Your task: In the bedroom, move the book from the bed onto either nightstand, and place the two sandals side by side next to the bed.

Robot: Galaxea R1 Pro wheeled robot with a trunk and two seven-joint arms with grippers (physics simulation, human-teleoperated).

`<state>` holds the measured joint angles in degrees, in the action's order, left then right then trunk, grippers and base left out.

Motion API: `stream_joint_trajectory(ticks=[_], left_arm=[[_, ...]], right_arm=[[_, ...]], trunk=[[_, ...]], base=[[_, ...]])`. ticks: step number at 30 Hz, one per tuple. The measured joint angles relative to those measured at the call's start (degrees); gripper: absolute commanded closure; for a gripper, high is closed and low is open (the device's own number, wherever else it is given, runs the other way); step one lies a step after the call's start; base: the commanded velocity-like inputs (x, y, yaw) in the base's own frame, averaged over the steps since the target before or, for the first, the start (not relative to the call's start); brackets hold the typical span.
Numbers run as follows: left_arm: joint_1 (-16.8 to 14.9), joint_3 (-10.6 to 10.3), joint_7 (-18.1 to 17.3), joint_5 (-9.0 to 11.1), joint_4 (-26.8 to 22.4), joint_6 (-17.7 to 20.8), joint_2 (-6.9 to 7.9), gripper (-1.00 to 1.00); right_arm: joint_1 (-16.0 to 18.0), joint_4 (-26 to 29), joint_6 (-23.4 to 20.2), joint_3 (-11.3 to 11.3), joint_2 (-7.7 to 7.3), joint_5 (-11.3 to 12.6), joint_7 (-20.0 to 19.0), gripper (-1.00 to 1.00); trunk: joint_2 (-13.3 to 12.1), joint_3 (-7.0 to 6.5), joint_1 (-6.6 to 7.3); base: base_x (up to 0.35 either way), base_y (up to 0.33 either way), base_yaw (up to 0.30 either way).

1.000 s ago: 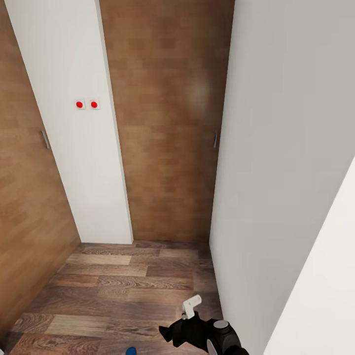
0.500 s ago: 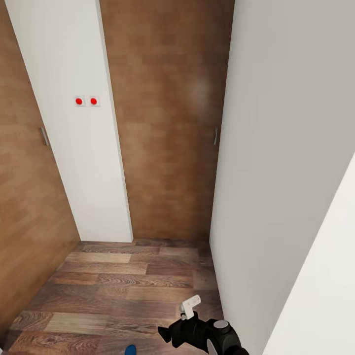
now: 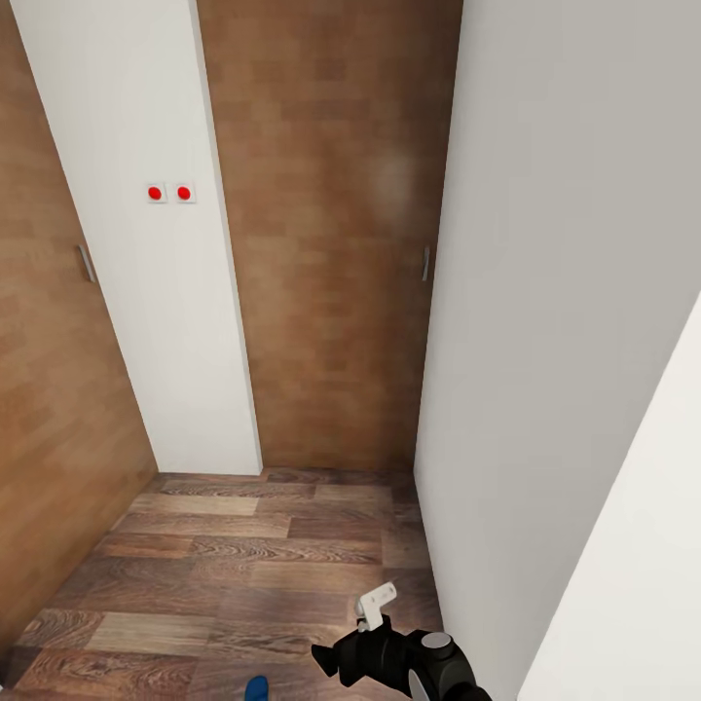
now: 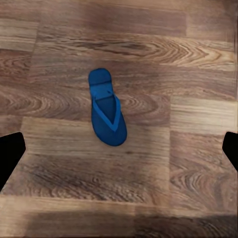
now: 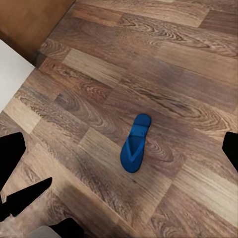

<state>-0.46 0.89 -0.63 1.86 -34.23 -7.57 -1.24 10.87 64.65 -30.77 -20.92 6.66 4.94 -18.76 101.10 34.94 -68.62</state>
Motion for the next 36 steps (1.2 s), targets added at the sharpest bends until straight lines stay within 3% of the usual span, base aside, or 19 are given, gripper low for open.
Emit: stream_joint_trajectory(ticks=[2,7,9,11,13,17,19,25,28,29,36], left_arm=[[0.0,0.2,0.0,0.1,-5.1,1.1,0.49,-1.00],[0.0,2.1,0.0,0.1,-15.6,9.7,1.95,-1.00],[0.0,2.9,0.0,0.1,-21.6,16.1,2.29,-1.00],[-0.2,3.4,-0.3,0.2,-31.4,24.8,2.34,-1.00],[-0.4,3.5,-0.7,0.3,-36.9,29.4,2.18,-1.00],[-1.6,3.6,-1.3,1.2,-43.0,37.4,1.19,-1.00],[-4.4,3.5,-1.6,2.7,-44.8,43.1,0.82,-1.00],[-11.6,3.5,-1.6,3.8,-40.4,46.6,0.59,-1.00],[-15.7,3.5,-1.6,4.0,-35.8,48.3,0.49,-1.00],[-18.3,3.5,-1.7,4.2,-31.9,49.2,0.46,-1.00],[-21.2,3.6,-2.0,4.3,-21.7,49.6,0.59,-1.00]], right_arm=[[0.0,0.0,0.0,0.0,0.01,0.0,0.0,-1.00],[0.0,0.0,0.0,0.0,0.02,0.0,0.1,-1.00],[0.0,0.0,0.0,0.0,0.02,0.0,0.1,-1.00],[0.0,0.0,0.0,0.0,0.02,0.0,0.1,-1.00],[0.0,-0.1,0.0,0.0,0.02,0.0,0.1,-1.00],[0.0,0.0,0.0,0.0,-0.01,0.0,0.1,-1.00],[0.0,0.0,0.0,0.0,-0.03,0.0,0.1,-1.00],[0.0,0.0,0.0,0.0,0.01,0.0,0.1,-1.00],[0.0,0.0,-0.1,0.0,-0.03,0.0,0.1,-1.00],[0.0,0.0,-0.1,0.0,-0.05,0.0,0.1,-1.00],[0.0,0.0,-0.1,0.0,-0.06,0.0,0.1,-1.00]], trunk=[[0.0,0.00,0.00],[0.0,0.00,0.00],[0.0,0.00,0.00],[0.0,-0.01,0.00],[0.0,0.00,0.00],[0.0,0.00,0.00],[0.0,-0.01,0.00],[0.0,0.00,0.00],[0.0,0.00,0.00],[0.0,0.00,0.00],[0.0,0.00,0.00]], base=[[0.000,0.000,0.000],[0.000,0.000,0.000],[0.000,0.000,0.000],[0.000,0.000,0.000],[0.000,0.000,0.000],[0.000,0.000,0.000],[0.000,0.000,0.000],[0.000,0.000,0.000],[0.000,0.000,0.000],[0.000,0.000,0.000],[0.000,0.000,0.000]])
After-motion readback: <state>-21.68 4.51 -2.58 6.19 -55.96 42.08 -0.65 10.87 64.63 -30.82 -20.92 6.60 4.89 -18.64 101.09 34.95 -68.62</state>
